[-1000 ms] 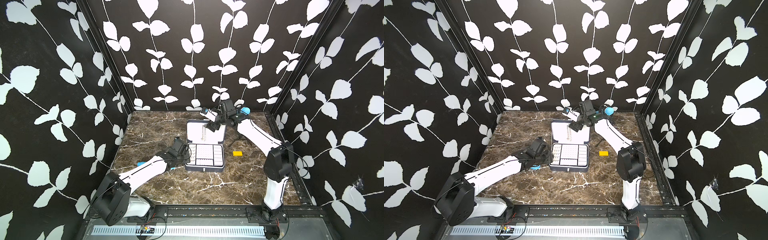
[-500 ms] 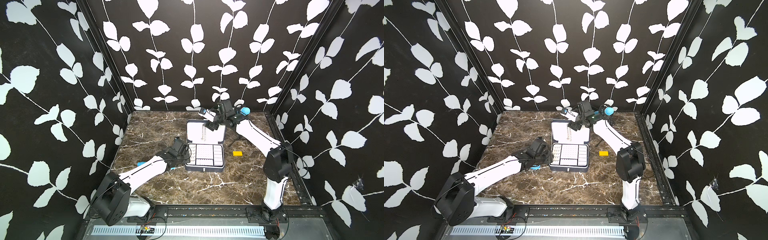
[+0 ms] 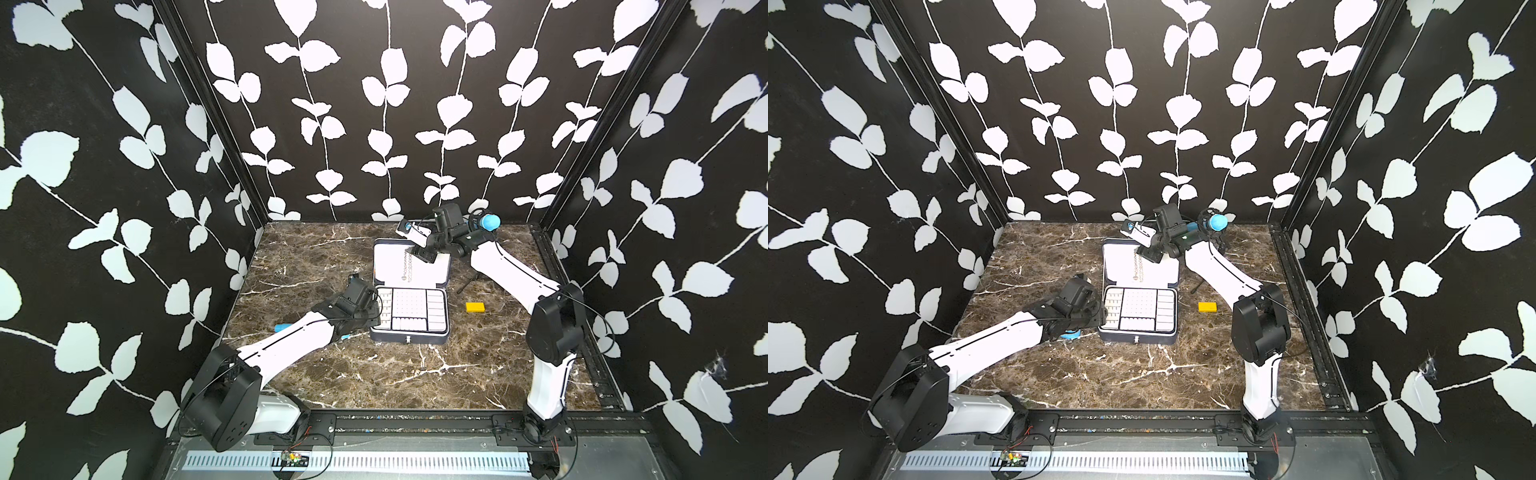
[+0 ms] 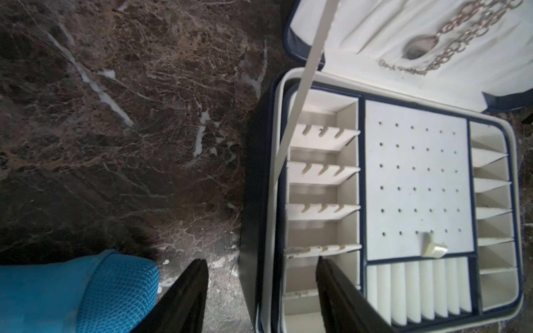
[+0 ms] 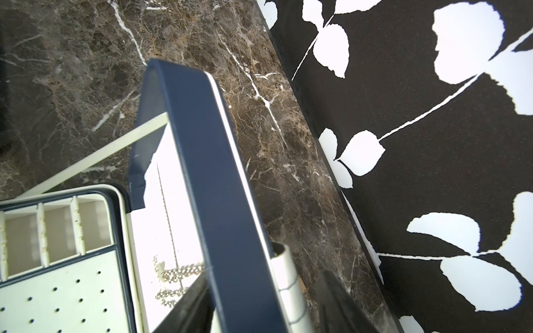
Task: Put jewelry chain into jewelry box
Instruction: Close the fastener on the jewelry box.
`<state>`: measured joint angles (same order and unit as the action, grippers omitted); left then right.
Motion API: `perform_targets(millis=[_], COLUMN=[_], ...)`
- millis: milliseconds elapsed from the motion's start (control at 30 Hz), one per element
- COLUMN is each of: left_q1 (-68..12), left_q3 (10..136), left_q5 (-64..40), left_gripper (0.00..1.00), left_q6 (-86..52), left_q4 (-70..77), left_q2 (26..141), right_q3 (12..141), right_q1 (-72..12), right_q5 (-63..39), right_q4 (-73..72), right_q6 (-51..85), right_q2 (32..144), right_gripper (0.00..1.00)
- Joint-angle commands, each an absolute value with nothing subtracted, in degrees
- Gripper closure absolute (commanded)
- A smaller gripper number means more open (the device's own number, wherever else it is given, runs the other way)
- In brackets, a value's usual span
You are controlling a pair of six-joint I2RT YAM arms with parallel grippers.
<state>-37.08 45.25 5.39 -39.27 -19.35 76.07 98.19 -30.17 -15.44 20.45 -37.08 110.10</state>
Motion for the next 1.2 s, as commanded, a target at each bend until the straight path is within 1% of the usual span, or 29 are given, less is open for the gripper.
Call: perform_targets(millis=[0,300,433,700,733,767,867,900,967,1033,1167], left_q1=[-36.9,-36.9,-36.9,-36.9,-36.9,-36.9,-36.9,-36.9,-36.9,-36.9,-36.9], left_q3=[44.5,44.2,44.1,44.0,44.0,44.0,44.1,44.1,44.3,44.7,46.2], left_q5=[6.1,6.2,6.2,5.9,5.9,6.0,6.0,6.0,6.1,6.2,7.6], left_gripper=[0.37,0.37,0.37,0.37,0.37,0.37,0.37,0.37,0.37,0.37,0.37], left_q6=[-39.3,-39.5,-39.5,-39.6,-39.6,-39.6,-39.6,-39.6,-39.6,-39.6,-38.7], left_q4=[-19.7,-19.7,-19.7,-19.6,-19.7,-19.7,-20.0,-20.2,-20.5,-21.2,-23.5], left_q2=[74.8,74.7,74.5,74.5,74.4,74.4,74.0,73.8,73.4,72.9,71.1], right_q3=[97.9,98.0,97.8,97.4,97.3,97.2,96.9,96.7,96.7,96.4,95.2], right_q1=[-30.1,-30.2,-30.1,-30.1,-30.1,-30.1,-30.1,-30.1,-30.1,-30.1,-30.1], right_q5=[-14.3,-14.4,-14.6,-14.8,-14.9,-15.0,-14.9,-14.6,-14.5,-14.5,-14.0], right_q4=[18.7,19.0,18.9,18.8,18.8,18.7,17.8,17.3,16.8,16.3,14.8], right_q6=[-37.2,-37.0,-37.1,-37.0,-37.0,-36.8,-35.2,-34.6,-33.7,-32.5,-28.8], right_q2=[108.9,108.6,108.5,108.1,107.9,107.8,106.8,106.3,105.2,103.8,99.6], right_gripper=[0.46,0.57,0.59,0.6,0.59,0.55,0.3,0.26,0.2,0.17,0.14])
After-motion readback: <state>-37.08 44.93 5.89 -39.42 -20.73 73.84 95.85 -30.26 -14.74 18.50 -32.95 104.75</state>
